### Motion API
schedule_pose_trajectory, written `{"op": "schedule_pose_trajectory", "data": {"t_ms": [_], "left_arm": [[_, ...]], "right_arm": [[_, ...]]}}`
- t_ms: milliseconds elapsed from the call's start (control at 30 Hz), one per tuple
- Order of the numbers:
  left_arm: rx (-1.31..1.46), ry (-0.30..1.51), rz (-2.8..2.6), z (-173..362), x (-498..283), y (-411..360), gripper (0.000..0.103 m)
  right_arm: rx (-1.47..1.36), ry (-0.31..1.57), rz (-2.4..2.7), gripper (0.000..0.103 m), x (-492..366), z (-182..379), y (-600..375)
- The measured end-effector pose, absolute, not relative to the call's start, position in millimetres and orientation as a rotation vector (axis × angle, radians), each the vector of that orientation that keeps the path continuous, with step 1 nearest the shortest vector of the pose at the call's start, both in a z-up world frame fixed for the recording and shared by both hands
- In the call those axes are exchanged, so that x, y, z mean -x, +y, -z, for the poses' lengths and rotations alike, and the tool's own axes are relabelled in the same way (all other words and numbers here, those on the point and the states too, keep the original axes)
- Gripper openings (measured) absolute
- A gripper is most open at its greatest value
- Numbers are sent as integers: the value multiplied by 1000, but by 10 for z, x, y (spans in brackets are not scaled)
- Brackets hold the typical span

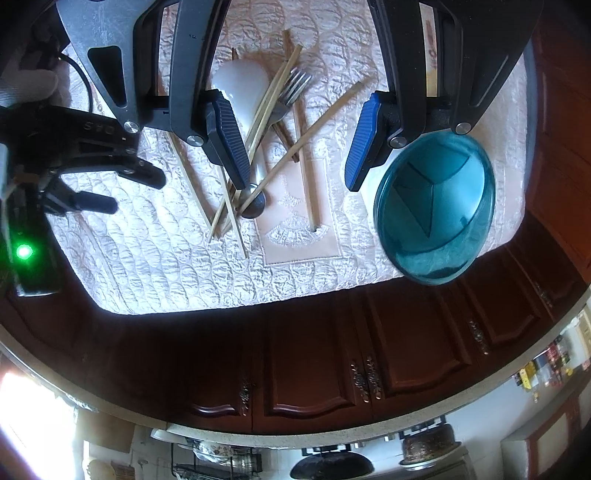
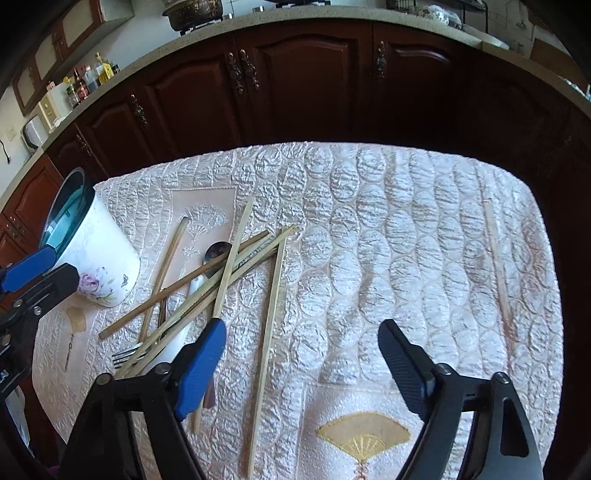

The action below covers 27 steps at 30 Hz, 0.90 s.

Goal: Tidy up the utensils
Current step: 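Lower the right tool onto a wooden chopstick and close it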

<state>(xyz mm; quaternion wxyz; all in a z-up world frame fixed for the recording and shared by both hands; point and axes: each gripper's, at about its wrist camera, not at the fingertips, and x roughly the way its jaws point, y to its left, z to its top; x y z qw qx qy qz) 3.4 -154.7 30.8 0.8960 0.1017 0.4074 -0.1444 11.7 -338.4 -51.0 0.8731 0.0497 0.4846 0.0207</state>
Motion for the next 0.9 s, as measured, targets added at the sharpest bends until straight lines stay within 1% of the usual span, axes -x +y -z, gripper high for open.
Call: {"op": "schedule_pose_trajectory", "data": {"t_ms": [67, 133, 267, 467, 500, 600, 633, 733, 800, 867, 900], "left_arm": [[-198, 854, 317, -347, -117, -1552, 53], [-190, 865, 339, -379, -217, -1579, 53], [-174, 941, 381, -336, -476, -1705, 53], [-201, 1005, 375, -181, -769, -1990, 53], [-200, 1016, 371, -154, -819, -2033, 53], [-190, 1058, 371, -41, -1010, -2188, 53], [-187, 1068, 365, -9, -1061, -2224, 53], [-178, 1099, 353, 104, -1212, -2353, 53], [-181, 1117, 352, 176, -1277, -2434, 53], [-197, 1137, 352, 268, -1325, -2515, 53], [-208, 1146, 351, 321, -1346, -2552, 53]], "right_arm": [[-111, 1025, -55, 71, -190, 564, -3390], [-129, 1040, -64, 57, -261, 620, -3409], [-198, 1076, -108, 49, -427, 754, -3433], [-274, 1108, -159, 28, -674, 971, -3450], [-286, 1110, -163, 22, -710, 1005, -3472], [-319, 1115, -185, 13, -777, 1072, -3536], [-320, 1113, -188, 11, -785, 1078, -3546], [-285, 1116, -165, 11, -725, 1053, -3617], [-318, 1121, -176, 11, -706, 1050, -3687], [-337, 1122, -173, 12, -716, 1052, -3746], [-338, 1125, -176, 15, -719, 1050, -3772]]}}
